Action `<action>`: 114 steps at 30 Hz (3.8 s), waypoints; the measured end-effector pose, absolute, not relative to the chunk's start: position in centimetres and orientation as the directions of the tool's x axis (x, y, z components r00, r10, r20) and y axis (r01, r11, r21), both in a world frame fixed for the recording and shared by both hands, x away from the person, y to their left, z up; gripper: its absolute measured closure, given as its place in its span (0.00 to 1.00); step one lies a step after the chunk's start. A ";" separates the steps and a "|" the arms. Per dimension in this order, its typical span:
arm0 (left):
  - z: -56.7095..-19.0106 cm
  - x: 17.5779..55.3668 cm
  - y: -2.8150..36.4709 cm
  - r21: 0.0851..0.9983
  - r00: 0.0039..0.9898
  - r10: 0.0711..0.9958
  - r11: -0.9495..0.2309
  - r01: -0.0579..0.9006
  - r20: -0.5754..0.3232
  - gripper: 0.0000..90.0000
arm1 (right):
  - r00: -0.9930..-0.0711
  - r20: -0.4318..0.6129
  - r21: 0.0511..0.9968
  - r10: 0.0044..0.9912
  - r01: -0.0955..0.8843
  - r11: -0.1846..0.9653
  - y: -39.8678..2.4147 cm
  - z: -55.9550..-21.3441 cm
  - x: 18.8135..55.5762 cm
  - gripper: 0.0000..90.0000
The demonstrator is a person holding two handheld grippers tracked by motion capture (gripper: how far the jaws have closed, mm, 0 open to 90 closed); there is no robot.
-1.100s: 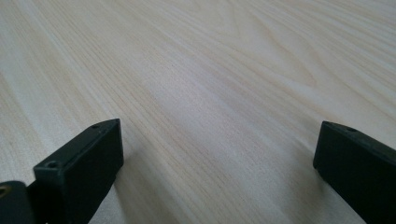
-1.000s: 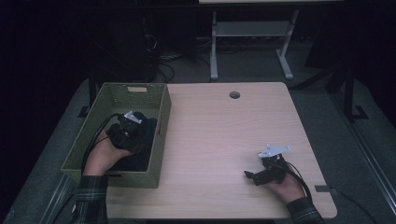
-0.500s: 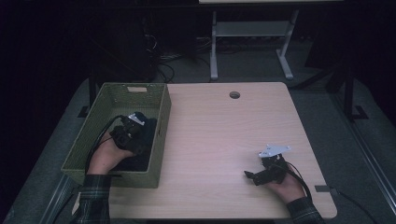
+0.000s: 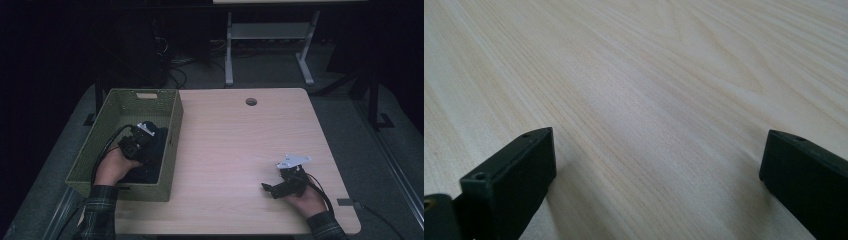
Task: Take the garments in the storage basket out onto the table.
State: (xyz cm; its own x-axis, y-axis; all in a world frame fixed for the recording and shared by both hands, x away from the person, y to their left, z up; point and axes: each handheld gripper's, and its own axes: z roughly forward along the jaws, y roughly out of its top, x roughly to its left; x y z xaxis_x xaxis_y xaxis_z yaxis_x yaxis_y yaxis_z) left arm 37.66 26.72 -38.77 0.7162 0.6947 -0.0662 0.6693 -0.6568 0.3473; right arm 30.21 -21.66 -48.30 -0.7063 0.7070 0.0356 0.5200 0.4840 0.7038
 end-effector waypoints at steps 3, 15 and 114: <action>-38.4 37.8 27.1 0.360 0.714 0.696 -0.648 0.671 -0.079 0.79 | -0.706 0.036 0.704 0.707 0.520 0.484 -21.7 -48.3 30.2 0.01; -36.5 37.7 27.7 0.383 0.728 0.679 -0.651 0.656 -0.093 0.83 | -0.705 0.035 0.703 0.708 0.521 0.484 -21.7 -48.3 30.2 0.01; -19.4 38.0 19.8 0.536 0.862 0.507 -0.725 0.433 -0.010 0.84 | -0.705 0.036 0.704 0.708 0.521 0.483 -21.7 -48.3 30.2 0.01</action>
State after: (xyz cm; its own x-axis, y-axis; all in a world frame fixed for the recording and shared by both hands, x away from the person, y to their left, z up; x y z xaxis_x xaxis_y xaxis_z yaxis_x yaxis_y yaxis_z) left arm 38.01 19.84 -19.35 0.8618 0.5072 -0.0099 0.4329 -0.7251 0.5355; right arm 30.19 -21.66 -48.30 -0.7054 0.7079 0.0359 0.5208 0.4833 0.7037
